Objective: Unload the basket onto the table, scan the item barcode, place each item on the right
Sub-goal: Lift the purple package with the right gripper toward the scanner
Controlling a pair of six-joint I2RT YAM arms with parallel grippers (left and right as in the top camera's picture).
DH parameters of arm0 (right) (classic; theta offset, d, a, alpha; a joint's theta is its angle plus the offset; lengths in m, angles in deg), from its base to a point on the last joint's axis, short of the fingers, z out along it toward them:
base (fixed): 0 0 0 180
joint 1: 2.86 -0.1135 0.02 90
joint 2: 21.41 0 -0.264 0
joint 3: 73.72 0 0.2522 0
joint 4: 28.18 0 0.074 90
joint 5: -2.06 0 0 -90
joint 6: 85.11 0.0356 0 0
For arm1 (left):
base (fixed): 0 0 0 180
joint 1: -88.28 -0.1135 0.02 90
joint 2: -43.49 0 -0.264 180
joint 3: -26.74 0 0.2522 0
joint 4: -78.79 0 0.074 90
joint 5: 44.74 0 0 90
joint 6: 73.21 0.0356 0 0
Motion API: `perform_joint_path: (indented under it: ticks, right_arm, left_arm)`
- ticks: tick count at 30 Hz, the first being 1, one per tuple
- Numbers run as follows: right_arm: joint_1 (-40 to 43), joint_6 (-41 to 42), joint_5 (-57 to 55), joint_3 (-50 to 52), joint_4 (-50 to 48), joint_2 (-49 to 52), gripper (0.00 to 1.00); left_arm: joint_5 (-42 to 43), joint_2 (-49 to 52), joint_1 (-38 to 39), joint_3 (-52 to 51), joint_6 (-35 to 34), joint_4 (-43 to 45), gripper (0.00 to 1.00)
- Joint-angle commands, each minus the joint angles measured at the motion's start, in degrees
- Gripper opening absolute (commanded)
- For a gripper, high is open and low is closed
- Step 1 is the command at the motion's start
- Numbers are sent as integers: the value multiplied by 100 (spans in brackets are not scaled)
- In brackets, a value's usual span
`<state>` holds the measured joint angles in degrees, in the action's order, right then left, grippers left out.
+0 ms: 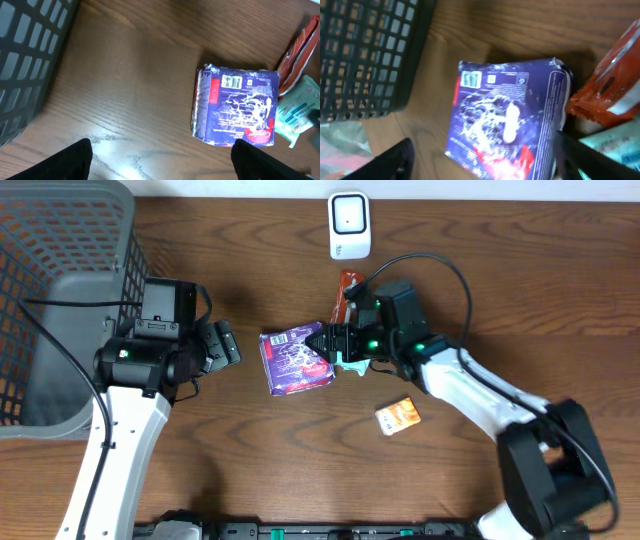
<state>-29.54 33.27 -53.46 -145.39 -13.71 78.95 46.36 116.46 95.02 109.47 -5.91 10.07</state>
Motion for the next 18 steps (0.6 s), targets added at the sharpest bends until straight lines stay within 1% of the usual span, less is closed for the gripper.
perform_joint_path:
  ticks: [1, 3, 7, 12, 13, 15, 18]
  right_arm:
    - [83, 31, 225, -92, -188, 363, 81]
    - [81, 31, 188, -92, -245, 570, 81]
    - [26, 31, 188, -92, -271, 951, 75]
    - [11, 31, 195, -92, -361, 1290, 75]
    - [-2, 31, 195, -92, -374, 1333, 72]
    - [-44, 31, 208, -92, -389, 1390, 64]
    - [-116, 31, 208, -92, -433, 1392, 36]
  left_arm:
    - [-72, -26, -31, -28, -9, 0, 89]
    - [-70, -26, -31, -28, -9, 0, 89]
    - [-72, -26, -31, -28, -9, 0, 89]
    - [-70, -26, -31, -28, -9, 0, 89]
    - [-70, -26, -31, -28, -9, 0, 89]
    - [-70, -26, -31, -28, -9, 0, 89]
    - [-72, -26, -31, -28, -9, 0, 89]
